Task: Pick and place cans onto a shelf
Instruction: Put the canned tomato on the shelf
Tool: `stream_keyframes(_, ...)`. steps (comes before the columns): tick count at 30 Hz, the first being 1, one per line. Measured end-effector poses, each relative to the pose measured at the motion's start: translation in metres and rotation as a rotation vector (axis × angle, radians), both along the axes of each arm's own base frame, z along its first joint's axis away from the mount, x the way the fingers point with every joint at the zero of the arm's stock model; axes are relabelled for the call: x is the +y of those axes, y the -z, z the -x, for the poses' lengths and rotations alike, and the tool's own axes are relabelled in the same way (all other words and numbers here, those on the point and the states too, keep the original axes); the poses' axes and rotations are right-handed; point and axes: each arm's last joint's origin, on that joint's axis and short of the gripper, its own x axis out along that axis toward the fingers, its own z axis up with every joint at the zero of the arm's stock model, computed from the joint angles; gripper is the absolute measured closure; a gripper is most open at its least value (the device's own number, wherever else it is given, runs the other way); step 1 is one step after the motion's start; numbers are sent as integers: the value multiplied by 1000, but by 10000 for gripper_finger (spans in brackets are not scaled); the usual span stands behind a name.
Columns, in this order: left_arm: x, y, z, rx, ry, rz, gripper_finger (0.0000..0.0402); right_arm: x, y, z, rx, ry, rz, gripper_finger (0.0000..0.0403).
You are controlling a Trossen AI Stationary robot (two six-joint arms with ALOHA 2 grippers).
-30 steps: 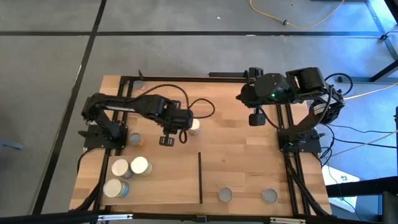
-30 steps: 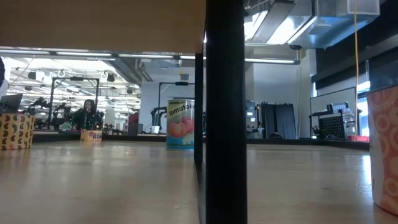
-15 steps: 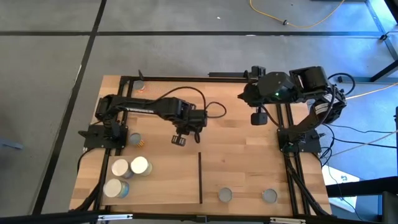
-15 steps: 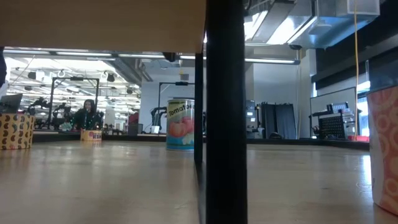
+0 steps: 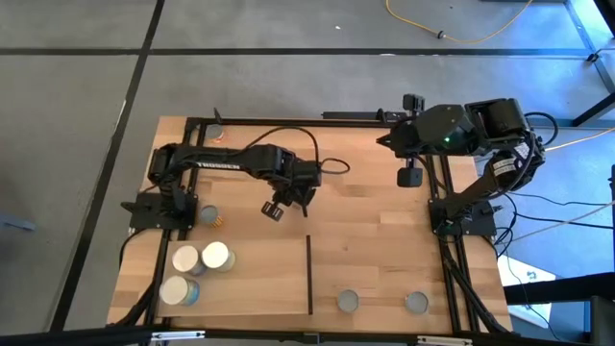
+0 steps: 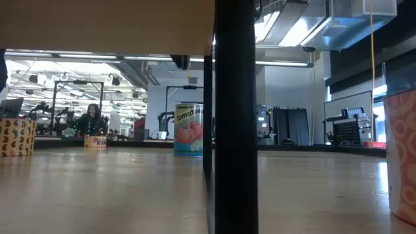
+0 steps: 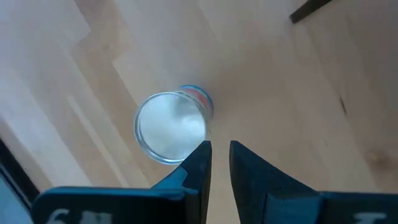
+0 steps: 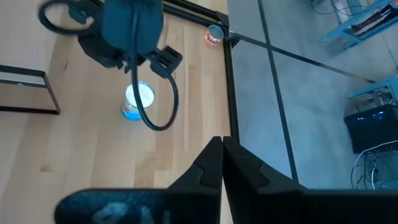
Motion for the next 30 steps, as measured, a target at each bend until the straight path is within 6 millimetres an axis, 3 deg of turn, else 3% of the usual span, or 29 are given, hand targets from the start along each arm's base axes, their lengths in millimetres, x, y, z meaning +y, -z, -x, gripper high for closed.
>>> stream_keyframes(9, 12, 36, 4, 56, -35, 33, 353, 0, 0, 0, -1, 0, -1, 389)
stream_keyframes(30, 14, 66, 4, 43, 15, -13, 353, 0, 0, 0, -1, 1, -1, 389)
